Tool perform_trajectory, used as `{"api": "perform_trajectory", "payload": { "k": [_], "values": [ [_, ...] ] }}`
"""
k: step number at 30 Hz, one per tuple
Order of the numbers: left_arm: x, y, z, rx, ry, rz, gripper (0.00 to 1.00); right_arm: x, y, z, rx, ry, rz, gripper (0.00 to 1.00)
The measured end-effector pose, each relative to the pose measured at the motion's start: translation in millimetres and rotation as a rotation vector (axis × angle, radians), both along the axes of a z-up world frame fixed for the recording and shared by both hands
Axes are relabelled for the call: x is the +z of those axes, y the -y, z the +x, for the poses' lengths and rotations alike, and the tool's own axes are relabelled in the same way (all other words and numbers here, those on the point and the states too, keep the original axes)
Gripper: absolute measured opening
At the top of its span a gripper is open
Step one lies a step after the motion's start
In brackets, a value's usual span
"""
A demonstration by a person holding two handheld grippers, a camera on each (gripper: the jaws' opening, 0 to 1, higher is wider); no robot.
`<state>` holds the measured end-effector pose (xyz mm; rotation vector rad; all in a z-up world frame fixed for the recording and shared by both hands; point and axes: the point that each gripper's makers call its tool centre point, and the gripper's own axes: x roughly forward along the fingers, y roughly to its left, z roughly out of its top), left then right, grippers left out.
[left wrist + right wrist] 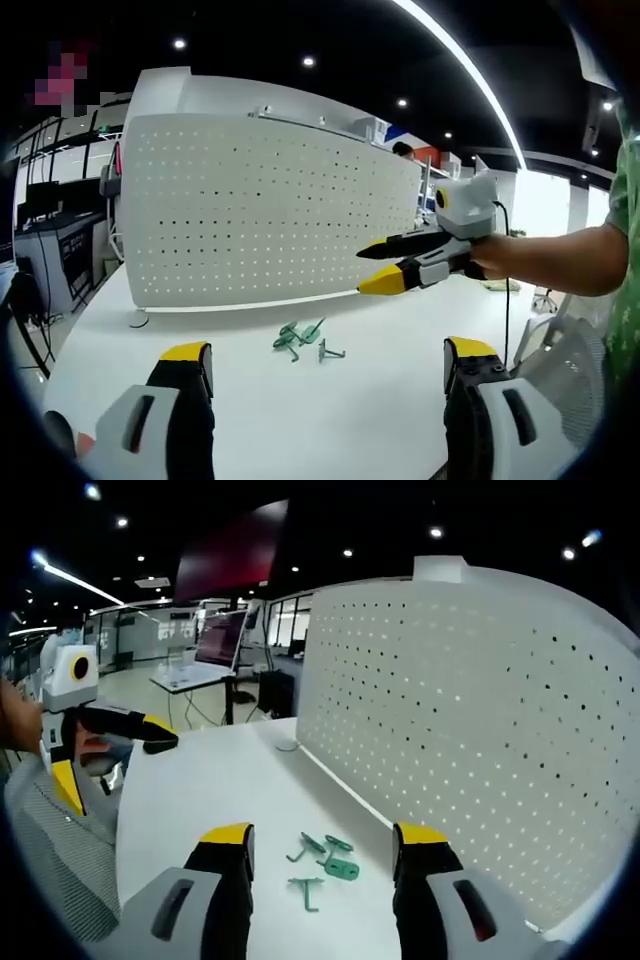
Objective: Insert the hook assembly into the mounting plate slot until the hook locks in place.
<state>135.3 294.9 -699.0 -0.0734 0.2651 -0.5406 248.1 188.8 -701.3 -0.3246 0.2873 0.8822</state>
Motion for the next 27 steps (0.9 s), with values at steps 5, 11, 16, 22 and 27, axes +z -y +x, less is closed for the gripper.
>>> {"api": "perform_trajectory", "payload": {
  "k": [5,11,16,22,27],
  "values": [
    [-0.6,-2.0,0.9,0.007,-0.003,-0.001,0.98,-7.4,-8.7,8.3,0.024,-0.017,-0.008,0.53],
    [-1.8,-1.7,1.4,0.005,-0.008,-0.001,0.98,-17.9,-15.8,18.1,0.047,-0.029,-0.037,0.50],
    [-2.0,-3.4,1.9,0.012,-0.011,-0.003,0.97,-26.2,-21.0,26.2,0.070,-0.030,-0.077,0.49],
    [-2.1,-4.0,2.3,0.015,-0.010,-0.005,0.97,-35.0,-27.6,32.1,0.100,-0.046,-0.105,0.44],
    [-3.0,-4.6,2.9,0.017,-0.013,-0.005,0.97,-46.1,-31.7,37.6,0.111,-0.058,-0.128,0.44]
  ]
}}
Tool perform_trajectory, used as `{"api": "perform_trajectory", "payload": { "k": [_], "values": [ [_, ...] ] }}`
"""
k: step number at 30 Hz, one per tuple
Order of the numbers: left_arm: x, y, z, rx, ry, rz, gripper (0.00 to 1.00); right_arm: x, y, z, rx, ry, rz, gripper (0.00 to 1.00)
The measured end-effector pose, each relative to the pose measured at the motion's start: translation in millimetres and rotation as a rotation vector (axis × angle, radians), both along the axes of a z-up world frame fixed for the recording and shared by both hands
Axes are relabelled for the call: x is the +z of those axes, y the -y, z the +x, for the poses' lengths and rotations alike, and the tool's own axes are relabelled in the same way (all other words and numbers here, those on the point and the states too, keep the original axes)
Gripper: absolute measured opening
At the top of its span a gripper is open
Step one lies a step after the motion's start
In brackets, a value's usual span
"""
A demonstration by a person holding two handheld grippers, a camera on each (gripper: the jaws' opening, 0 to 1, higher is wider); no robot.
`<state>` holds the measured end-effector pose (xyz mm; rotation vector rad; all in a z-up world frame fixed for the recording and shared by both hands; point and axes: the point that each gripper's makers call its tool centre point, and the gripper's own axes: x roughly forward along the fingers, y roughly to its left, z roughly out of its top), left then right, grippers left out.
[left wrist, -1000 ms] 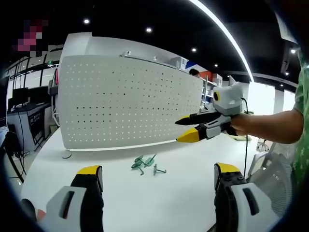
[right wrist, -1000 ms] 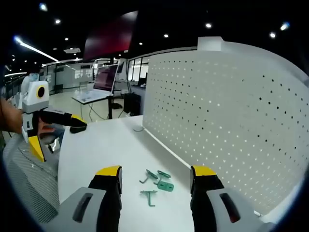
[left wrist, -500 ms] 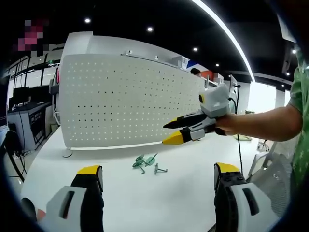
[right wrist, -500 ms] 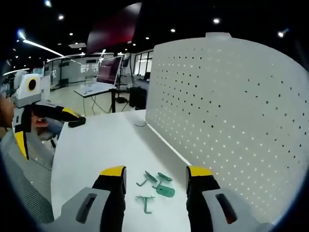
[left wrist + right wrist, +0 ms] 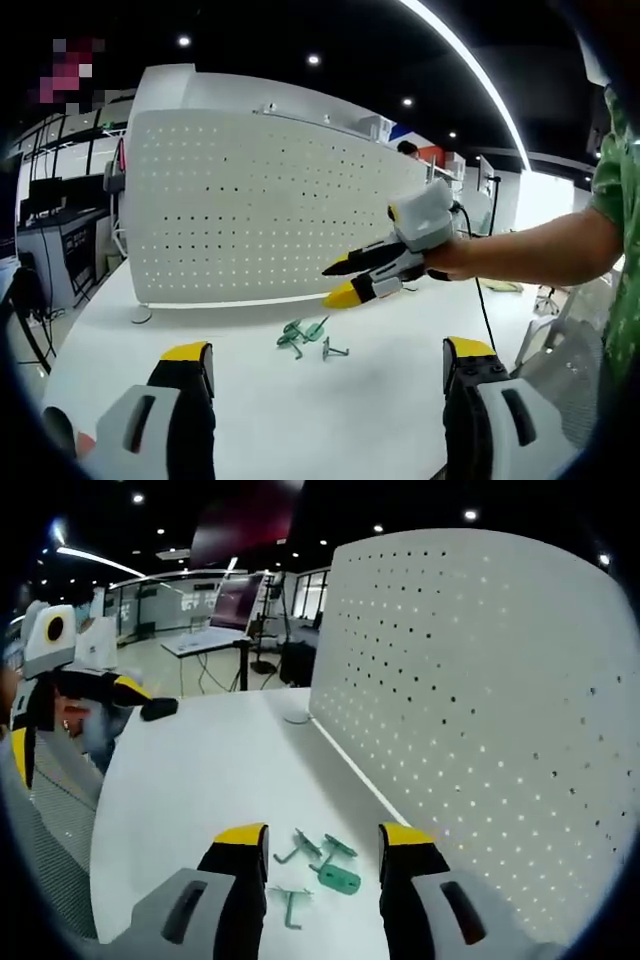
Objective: Insert the hook assembly into the mounting plate slot until the hook locks in place.
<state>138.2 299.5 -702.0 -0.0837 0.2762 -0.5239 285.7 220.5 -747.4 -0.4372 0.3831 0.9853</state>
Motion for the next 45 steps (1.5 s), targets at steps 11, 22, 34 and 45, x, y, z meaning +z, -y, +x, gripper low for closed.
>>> {"api": "perform_trajectory", "payload": {
  "k": [11,22,34,45],
  "values": [
    [-2.3,-3.2,1.3,0.015,-0.011,0.000,0.97,-23.8,-5.4,6.2,0.028,-0.032,-0.049,0.35],
    [-6.0,-5.0,1.9,0.020,-0.024,0.006,0.97,-42.9,-12.8,6.8,0.070,-0.071,-0.072,0.29],
    [-6.5,-5.4,1.5,0.022,-0.029,0.007,0.97,-56.8,-16.3,8.8,0.090,-0.089,-0.110,0.19],
    [-7.0,-6.2,2.1,0.024,-0.033,0.007,0.96,-69.0,-20.3,11.0,0.122,-0.082,-0.161,0.14]
  ]
}}
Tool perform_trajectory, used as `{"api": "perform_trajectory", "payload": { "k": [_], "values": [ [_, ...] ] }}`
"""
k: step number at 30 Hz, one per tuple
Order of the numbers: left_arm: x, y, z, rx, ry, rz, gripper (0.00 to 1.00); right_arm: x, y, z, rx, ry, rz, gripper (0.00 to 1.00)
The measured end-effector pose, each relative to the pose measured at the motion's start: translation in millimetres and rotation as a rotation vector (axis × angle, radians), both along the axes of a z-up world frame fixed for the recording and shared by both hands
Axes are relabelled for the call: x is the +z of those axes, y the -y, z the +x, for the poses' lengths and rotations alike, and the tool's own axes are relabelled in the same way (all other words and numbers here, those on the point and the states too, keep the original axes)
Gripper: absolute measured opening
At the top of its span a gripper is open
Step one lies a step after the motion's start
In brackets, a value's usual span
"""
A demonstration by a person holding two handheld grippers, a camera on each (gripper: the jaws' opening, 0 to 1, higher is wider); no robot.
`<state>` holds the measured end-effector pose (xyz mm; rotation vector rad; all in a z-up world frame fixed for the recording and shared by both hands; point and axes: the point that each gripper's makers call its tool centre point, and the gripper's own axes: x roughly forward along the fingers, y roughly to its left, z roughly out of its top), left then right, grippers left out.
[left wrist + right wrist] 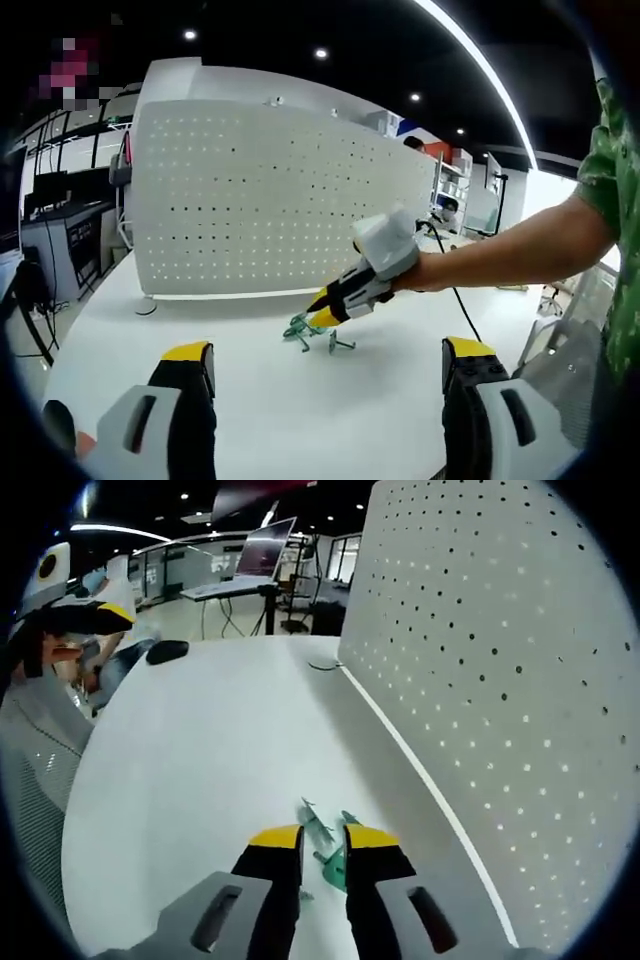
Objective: Insert the hook assembly into the mounting plate slot until the hook locks in place.
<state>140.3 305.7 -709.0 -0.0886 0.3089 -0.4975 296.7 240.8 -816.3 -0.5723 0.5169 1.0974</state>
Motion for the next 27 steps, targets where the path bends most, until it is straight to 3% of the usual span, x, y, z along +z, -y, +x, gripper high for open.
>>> {"api": "perform_trajectory", "payload": {
  "k": [18,21,25,27],
  "values": [
    [0.5,0.6,0.6,-0.001,0.003,-0.001,0.96,-15.4,-5.6,3.5,0.035,-0.018,-0.058,0.07],
    [5.7,1.2,1.1,-0.010,0.039,-0.001,0.90,-18.4,-5.3,4.2,0.038,-0.020,-0.072,0.07],
    [4.8,-0.7,2.0,-0.002,0.039,0.007,0.90,-18.2,-6.0,4.6,0.043,-0.017,-0.076,0.07],
    [9.9,-1.6,3.9,0.002,0.074,0.004,0.87,-18.6,-6.1,4.7,0.044,-0.017,-0.079,0.07]
  ]
}}
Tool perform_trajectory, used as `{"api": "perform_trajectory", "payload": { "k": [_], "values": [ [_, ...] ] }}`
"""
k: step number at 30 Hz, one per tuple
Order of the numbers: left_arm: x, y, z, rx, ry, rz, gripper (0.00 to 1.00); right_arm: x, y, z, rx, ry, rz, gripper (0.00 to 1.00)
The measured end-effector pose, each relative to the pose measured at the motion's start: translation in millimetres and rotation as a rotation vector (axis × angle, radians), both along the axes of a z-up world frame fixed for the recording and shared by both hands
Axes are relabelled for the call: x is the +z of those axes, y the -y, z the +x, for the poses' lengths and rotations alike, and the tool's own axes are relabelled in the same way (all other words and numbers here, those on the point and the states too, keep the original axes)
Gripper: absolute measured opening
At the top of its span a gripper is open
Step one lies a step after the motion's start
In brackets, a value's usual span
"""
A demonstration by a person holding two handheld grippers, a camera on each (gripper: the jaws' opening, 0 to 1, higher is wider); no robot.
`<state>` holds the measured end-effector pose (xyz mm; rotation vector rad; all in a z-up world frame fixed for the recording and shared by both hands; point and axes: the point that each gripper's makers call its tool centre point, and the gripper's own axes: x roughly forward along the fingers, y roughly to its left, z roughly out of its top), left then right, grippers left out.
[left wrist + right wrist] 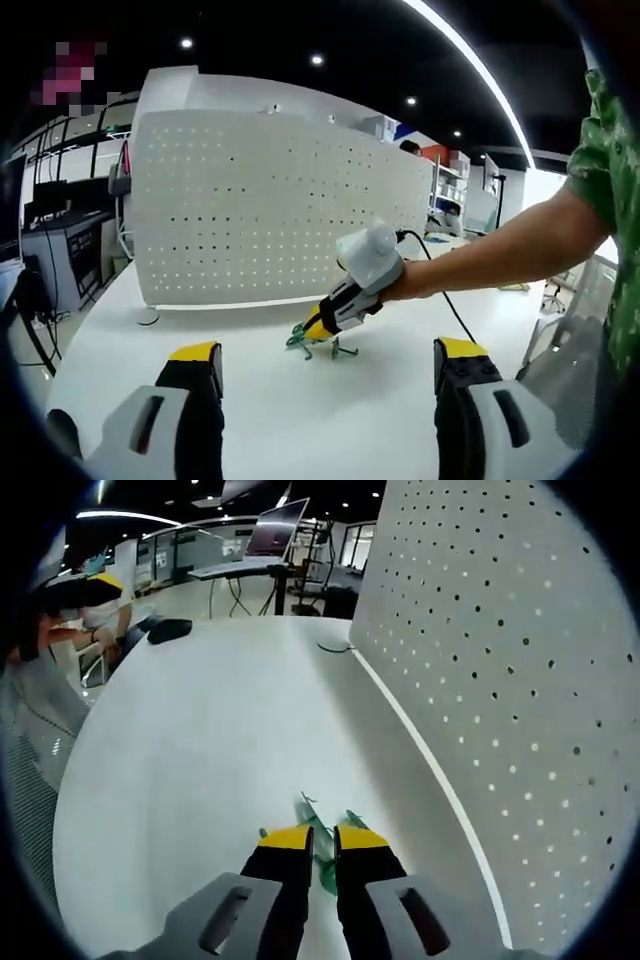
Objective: Insert the hook assembly into the mounting plate slot until the hook locks in place.
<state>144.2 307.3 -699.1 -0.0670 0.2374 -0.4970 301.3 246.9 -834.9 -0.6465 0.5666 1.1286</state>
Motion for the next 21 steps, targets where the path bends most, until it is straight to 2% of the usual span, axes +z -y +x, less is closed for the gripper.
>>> {"api": "perform_trajectory", "payload": {
  "k": [2,4,7,8,12,13,18,21],
  "values": [
    [0.7,-0.1,0.8,0.002,0.010,-0.015,0.88,-0.2,-0.4,0.3,0.002,-0.001,0.000,0.07],
    [-4.5,-3.1,3.0,0.018,-0.008,-0.004,0.84,-0.7,-0.4,0.3,0.004,-0.001,-0.003,0.07],
    [-0.4,-8.3,5.6,0.039,0.022,-0.015,0.80,-1.0,0.0,0.5,0.006,-0.001,-0.006,0.07],
    [-0.7,-8.5,6.0,0.046,0.014,-0.035,0.78,-0.8,0.1,0.7,0.006,0.000,-0.006,0.07],
    [0.6,-14.7,9.0,0.073,0.038,0.003,0.75,-0.5,-0.2,1.3,0.009,0.001,-0.007,0.06],
    [0.6,-14.1,8.9,0.069,0.038,-0.006,0.75,-0.7,-0.3,1.2,0.010,0.001,-0.007,0.06],
    [-1.1,-13.6,8.1,0.074,0.004,-0.044,0.69,-1.8,-1.3,0.1,0.015,-0.001,-0.011,0.06],
    [-3.7,-10.4,7.0,0.062,-0.007,-0.038,0.67,-2.3,-2.1,0.2,0.018,0.000,-0.013,0.06]
  ]
}}
